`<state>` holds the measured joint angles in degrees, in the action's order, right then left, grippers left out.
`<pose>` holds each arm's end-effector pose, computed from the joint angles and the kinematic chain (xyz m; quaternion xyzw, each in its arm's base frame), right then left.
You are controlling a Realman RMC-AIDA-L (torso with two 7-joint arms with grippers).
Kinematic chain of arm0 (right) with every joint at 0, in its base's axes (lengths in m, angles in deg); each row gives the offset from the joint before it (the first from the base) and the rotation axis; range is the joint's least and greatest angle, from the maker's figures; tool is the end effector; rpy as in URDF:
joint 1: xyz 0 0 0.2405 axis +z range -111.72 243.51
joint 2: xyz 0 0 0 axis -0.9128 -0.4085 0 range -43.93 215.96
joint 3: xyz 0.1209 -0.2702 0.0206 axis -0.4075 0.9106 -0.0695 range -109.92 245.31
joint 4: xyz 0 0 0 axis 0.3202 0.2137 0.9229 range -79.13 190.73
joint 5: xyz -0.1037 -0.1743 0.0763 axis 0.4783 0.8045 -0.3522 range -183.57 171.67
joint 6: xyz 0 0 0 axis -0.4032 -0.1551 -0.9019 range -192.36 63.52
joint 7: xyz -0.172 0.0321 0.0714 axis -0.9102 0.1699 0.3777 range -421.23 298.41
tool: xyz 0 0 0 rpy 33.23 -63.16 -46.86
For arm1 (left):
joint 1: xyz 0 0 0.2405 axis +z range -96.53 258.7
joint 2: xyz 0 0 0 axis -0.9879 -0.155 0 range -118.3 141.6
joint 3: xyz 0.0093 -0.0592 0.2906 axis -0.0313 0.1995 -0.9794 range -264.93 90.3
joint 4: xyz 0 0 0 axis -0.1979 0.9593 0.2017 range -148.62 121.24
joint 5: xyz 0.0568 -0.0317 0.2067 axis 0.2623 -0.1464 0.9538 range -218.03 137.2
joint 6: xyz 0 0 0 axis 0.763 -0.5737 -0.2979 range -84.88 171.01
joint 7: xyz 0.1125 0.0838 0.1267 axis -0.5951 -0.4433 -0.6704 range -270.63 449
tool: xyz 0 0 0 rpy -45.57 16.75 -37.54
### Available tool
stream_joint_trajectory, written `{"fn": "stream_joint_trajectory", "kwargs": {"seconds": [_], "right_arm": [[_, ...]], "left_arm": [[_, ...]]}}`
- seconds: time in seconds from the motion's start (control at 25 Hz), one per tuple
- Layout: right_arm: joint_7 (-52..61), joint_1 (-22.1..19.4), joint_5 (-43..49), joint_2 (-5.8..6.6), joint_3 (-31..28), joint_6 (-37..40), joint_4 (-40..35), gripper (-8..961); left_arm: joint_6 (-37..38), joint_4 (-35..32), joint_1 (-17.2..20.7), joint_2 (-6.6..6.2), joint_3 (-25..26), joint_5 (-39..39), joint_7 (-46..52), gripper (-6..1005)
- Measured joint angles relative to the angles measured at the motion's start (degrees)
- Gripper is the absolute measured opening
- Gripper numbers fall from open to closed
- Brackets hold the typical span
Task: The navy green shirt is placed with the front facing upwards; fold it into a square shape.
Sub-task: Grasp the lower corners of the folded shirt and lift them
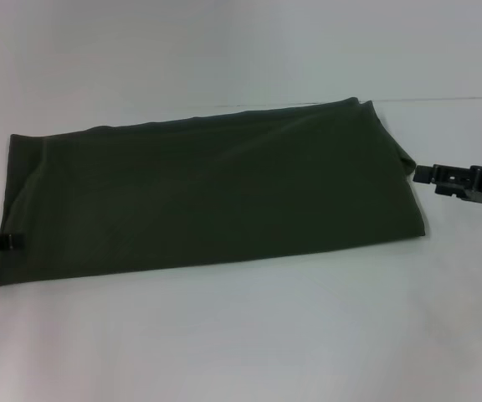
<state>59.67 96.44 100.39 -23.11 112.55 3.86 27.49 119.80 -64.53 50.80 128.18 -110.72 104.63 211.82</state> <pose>0.3570 0.4250 0.0026 -0.7390 0.5856 0.2544 0.2151 -0.3979 0.3933 0.0324 -0.7677 -0.5604 -0.0895 0.2977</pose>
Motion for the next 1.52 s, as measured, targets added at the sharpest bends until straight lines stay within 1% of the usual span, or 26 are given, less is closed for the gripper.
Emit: {"fn": "stream_joint_trajectory", "kwargs": {"seconds": [0.28, 0.4, 0.84, 1.28, 1.52], "right_arm": [[0.13, 0.29, 0.16, -0.01, 0.03, 0.27, 0.0, 727], [0.29, 0.47, 0.92, -0.05, 0.08, 0.29, -0.03, 727], [0.46, 0.83, 1.43, -0.39, 0.14, 0.27, -0.23, 726], [0.23, 0.92, 1.42, -0.46, 0.14, 0.24, -0.26, 725], [0.3, 0.91, 1.41, -0.51, 0.14, 0.24, -0.28, 724]], "left_arm": [[0.55, 0.3, -0.37, 0.01, -0.62, 1.94, 0.49, 703], [0.17, 0.28, -0.37, 0.0, -0.6, 2.04, 0.44, 797], [1.97, 0.75, -0.75, 0.0, -0.83, 3.67, 1.49, 797], [1.79, 1.3, -0.74, 0.0, -0.87, 4.07, 1.59, 792], [0.25, 1.33, -0.98, 0.21, -2.07, 4.79, 1.71, 784]]}}
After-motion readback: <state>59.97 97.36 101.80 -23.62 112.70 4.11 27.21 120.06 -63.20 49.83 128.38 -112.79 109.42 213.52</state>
